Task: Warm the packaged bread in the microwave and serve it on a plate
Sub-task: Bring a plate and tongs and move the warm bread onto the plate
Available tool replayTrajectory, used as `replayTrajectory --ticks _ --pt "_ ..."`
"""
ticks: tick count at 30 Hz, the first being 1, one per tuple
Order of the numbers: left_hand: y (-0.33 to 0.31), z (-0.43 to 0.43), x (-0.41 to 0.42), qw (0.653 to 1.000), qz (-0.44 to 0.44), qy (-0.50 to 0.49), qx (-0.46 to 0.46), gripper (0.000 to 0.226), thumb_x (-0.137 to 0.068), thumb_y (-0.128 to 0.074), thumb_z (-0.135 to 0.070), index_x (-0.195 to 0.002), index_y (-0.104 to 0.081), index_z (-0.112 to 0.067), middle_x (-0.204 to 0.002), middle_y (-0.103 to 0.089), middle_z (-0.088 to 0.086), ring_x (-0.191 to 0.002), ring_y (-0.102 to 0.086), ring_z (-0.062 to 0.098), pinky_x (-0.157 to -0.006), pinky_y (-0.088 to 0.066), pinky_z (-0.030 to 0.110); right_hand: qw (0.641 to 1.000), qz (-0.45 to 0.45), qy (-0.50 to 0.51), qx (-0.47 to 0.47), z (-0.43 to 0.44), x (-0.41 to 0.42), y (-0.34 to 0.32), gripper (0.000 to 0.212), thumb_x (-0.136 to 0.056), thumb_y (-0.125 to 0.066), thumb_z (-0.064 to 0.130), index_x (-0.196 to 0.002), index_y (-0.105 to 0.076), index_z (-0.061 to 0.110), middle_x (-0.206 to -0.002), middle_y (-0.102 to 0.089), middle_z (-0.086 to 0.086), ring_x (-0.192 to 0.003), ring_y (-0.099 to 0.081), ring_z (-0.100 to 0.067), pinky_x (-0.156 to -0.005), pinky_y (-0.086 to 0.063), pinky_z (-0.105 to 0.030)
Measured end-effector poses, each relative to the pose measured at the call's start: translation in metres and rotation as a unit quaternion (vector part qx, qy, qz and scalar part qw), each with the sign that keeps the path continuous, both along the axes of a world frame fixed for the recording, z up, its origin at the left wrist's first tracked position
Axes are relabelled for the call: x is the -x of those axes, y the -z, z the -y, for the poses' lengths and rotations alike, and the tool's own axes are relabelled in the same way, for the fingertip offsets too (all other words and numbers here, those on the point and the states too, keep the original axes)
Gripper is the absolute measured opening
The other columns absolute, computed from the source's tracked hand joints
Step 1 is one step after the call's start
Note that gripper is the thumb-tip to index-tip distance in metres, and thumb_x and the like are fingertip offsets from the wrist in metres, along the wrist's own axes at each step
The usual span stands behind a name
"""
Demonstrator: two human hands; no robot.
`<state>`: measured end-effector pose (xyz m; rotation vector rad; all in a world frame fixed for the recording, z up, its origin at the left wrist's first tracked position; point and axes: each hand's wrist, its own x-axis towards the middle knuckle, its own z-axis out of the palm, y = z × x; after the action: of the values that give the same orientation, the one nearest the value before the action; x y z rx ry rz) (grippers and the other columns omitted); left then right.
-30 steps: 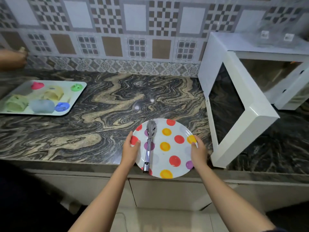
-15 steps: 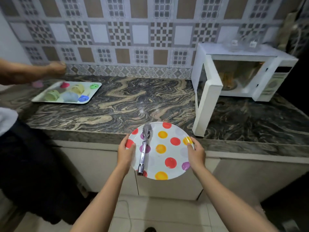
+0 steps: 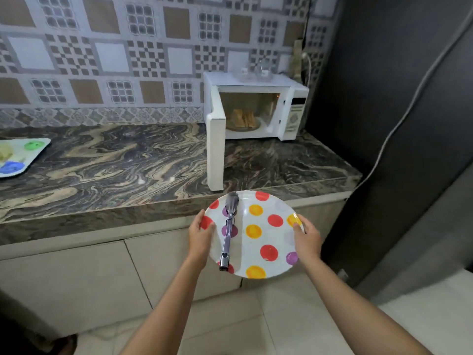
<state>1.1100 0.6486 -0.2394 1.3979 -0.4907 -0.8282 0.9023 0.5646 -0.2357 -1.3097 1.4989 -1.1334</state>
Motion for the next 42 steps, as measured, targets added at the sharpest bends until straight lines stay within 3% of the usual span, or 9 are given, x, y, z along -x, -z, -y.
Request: replayTrajectory --ticks 6,11,17,21,24,27,31,34,42 --pt "-0.002 0.063 0.057 0.998 0.011 0.065 -0.018 0.054 -0.09 -0.049 0.006 -0.141 -0.037 -0.006 -0.134 -0.05 0.011 -0.111 -0.051 0.019 -0.097 -0.04 0.029 0.997 -0.021 0.068 -0.005 0.036 0.066 0.0 0.032 -0.091 -0.049 0.011 -0.12 -0.062 0.012 -0.117 -0.065 -0.007 -0.109 -0.059 -0.025 -0.095 -0.048 -0.04" --pt "-0.002 0.129 0.082 0.994 0.044 0.093 -0.036 0.052 -0.09 -0.05 0.003 -0.14 -0.038 -0.006 -0.135 -0.05 0.014 -0.122 -0.05 0.028 -0.105 -0.04 0.038 0.995 -0.007 0.094 -0.01 0.095 0.092 -0.001 0.029 -0.093 -0.05 0.014 -0.119 -0.063 0.012 -0.114 -0.065 -0.007 -0.105 -0.059 -0.024 -0.081 -0.046 -0.029" --pt "0.002 0.238 0.077 0.993 0.083 0.076 -0.042 0.041 -0.088 -0.048 0.004 -0.127 -0.053 -0.009 -0.097 -0.063 0.006 -0.089 -0.058 0.023 -0.085 -0.047 0.034 0.996 -0.015 0.082 -0.015 0.208 0.085 -0.002 0.028 -0.095 -0.048 0.016 -0.12 -0.061 0.012 -0.114 -0.063 -0.005 -0.106 -0.058 -0.023 -0.087 -0.049 -0.035" --pt "-0.003 0.302 0.063 0.993 0.104 0.047 -0.042 0.036 -0.087 -0.043 0.01 -0.117 -0.054 -0.006 -0.101 -0.059 0.008 -0.09 -0.054 0.02 -0.08 -0.04 0.026 0.996 -0.051 0.068 -0.035 0.284 0.061 0.004 0.018 -0.095 -0.048 0.021 -0.108 -0.056 0.011 -0.104 -0.06 -0.006 -0.097 -0.057 -0.023 -0.082 -0.05 -0.038" --pt "0.001 0.344 0.042 0.986 0.155 0.043 -0.042 0.037 -0.087 -0.046 0.01 -0.12 -0.052 -0.003 -0.114 -0.06 0.014 -0.101 -0.055 0.024 -0.093 -0.044 0.033 0.995 -0.066 0.061 -0.044 0.331 0.04 0.009 0.015 -0.096 -0.047 0.019 -0.102 -0.052 0.006 -0.097 -0.057 -0.01 -0.092 -0.057 -0.027 -0.071 -0.041 -0.031" --pt "0.007 0.375 0.024 0.975 0.2 0.031 -0.089 0.041 -0.089 -0.047 0.004 -0.129 -0.048 -0.004 -0.124 -0.058 0.015 -0.111 -0.055 0.026 -0.096 -0.041 0.031 0.994 -0.091 0.037 -0.048 0.371 0.019 0.015 0.013 -0.095 -0.046 0.017 -0.096 -0.051 0.005 -0.095 -0.058 -0.014 -0.096 -0.058 -0.034 -0.07 -0.037 -0.03" --pt "0.013 0.4 0.008 0.955 0.261 0.004 -0.142 0.044 -0.092 -0.045 -0.001 -0.135 -0.043 -0.007 -0.126 -0.058 0.018 -0.114 -0.055 0.033 -0.094 -0.04 0.031 0.986 -0.158 -0.027 -0.043 0.418 -0.005 0.017 0.014 -0.096 -0.045 0.014 -0.097 -0.051 0.002 -0.097 -0.057 -0.016 -0.086 -0.053 -0.026 -0.066 -0.03 -0.027" --pt "0.023 0.415 0.0 0.936 0.3 -0.024 -0.18 0.046 -0.093 -0.045 -0.004 -0.138 -0.039 -0.005 -0.128 -0.056 0.022 -0.115 -0.054 0.034 -0.095 -0.04 0.032 0.975 -0.201 -0.091 -0.036 0.451 -0.019 0.027 0.012 -0.096 -0.046 0.016 -0.087 -0.044 0.008 -0.092 -0.056 -0.014 -0.09 -0.058 -0.031 -0.066 -0.035 -0.029" --pt "0.046 0.448 -0.015 0.898 0.347 -0.065 -0.262 0.048 -0.09 -0.046 -0.002 -0.138 -0.04 0.0 -0.128 -0.046 0.031 -0.123 -0.043 0.041 -0.108 -0.03 0.037 0.926 -0.317 -0.205 -0.026 0.513 -0.046 0.041 0.025 -0.095 -0.045 0.022 -0.107 -0.052 0.001 -0.115 -0.058 -0.02 -0.106 -0.056 -0.036 -0.087 -0.047 -0.042"
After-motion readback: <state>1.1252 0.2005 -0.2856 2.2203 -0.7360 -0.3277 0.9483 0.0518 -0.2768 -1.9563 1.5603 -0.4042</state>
